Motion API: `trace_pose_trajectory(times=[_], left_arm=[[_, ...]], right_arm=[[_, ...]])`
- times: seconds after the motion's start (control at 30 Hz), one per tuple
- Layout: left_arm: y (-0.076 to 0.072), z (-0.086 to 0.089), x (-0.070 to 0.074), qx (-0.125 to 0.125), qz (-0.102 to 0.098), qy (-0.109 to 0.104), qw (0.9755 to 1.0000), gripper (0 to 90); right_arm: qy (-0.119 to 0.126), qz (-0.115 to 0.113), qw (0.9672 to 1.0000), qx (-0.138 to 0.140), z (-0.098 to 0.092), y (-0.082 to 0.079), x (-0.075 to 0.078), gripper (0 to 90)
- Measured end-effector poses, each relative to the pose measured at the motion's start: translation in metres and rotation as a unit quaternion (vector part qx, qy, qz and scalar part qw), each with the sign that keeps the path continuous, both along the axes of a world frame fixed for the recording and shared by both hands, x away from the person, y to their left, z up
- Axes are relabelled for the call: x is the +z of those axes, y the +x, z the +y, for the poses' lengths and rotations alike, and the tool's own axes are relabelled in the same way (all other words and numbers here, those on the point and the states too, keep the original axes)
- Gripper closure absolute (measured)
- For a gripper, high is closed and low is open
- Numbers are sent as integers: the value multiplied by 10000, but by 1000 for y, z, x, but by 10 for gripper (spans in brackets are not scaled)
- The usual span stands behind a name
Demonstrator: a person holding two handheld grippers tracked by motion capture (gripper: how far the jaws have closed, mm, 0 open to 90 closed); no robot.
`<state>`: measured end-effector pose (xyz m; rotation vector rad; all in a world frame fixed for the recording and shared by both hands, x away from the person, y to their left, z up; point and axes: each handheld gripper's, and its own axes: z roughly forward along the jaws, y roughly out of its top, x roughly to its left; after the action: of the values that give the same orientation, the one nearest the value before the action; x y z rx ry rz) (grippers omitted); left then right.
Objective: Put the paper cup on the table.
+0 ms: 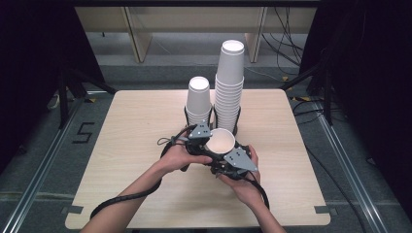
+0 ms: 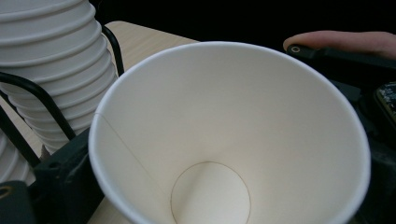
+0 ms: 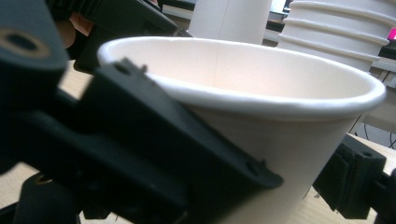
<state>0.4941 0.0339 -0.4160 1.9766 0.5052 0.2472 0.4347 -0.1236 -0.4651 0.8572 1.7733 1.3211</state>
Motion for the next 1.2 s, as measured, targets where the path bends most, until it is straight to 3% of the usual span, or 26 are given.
trace_pose_trajectory(times=[0.4,0.63,0.8,0.97,1.2], left_arm=[[0,0,1,-47,-34,-3,10000,79],[-1,1,1,-69,-160,65,9998,110],[-2,1,1,-88,-215,69,9997,118],[-2,2,0,-93,-228,17,9997,120],[-2,8,2,46,-286,-2,9996,121]], right_arm=[[-1,-32,10000,64,0,1,1,152],[-5,75,10000,59,0,2,2,130],[-130,138,9997,153,1,3,2,49],[-95,190,9997,148,1,4,2,7],[-221,202,9994,195,-1,0,3,6]])
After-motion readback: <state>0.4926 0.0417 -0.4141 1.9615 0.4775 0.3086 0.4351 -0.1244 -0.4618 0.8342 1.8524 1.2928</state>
